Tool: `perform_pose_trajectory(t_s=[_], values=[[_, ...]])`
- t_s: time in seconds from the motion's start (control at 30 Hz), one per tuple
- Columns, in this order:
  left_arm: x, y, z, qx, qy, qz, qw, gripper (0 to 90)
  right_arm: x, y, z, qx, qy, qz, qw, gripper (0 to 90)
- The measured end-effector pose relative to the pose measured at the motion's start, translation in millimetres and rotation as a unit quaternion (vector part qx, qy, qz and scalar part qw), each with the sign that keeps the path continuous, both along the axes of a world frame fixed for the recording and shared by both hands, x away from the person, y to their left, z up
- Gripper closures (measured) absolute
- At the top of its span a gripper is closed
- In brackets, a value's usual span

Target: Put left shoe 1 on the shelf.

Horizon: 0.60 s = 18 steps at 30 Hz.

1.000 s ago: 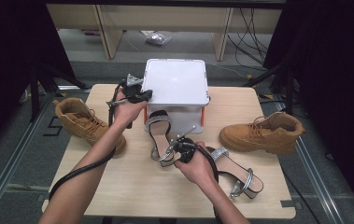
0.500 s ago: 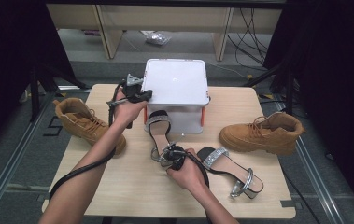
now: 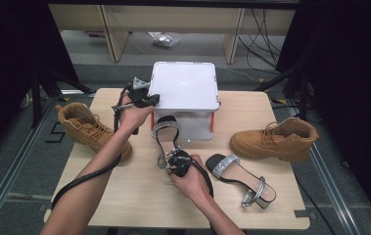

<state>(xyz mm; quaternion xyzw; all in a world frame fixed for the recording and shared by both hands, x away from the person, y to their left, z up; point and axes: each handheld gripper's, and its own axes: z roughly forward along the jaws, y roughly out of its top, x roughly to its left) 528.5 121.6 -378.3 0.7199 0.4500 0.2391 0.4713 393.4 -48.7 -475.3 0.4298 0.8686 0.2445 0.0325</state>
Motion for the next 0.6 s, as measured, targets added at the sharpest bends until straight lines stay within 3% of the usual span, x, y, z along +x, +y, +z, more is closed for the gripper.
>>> perform_pose_trajectory(t_s=[0.07, 0.33, 0.37, 0.4, 0.6], values=[[-0.4, 0.2, -0.5, -0.002, 0.000, 0.001, 1.0000, 89.6, 0.7, 2.4, -0.1, 0.010, 0.005, -0.003, 0.9999, 90.0], [0.2, 0.2, 0.0, -0.001, 0.001, -0.001, 1.0000, 89.6, 12.4, 10.9, 4.2, 0.013, -0.012, -0.008, 0.9998, 90.0], [0.1, 0.2, 0.0, -0.001, 0.000, -0.001, 1.0000, 89.6, 16.0, 10.3, 4.8, 0.011, -0.023, -0.003, 0.9997, 90.0], [0.1, 0.3, -0.1, -0.001, 0.000, -0.001, 1.0000, 89.6, 17.3, 11.7, 6.1, 0.009, -0.022, -0.012, 0.9996, 90.0], [0.1, 0.4, -0.2, -0.001, 0.000, -0.001, 1.0000, 89.6, 31.4, 17.0, 10.8, -0.004, -0.036, 0.004, 0.9993, 90.0]])
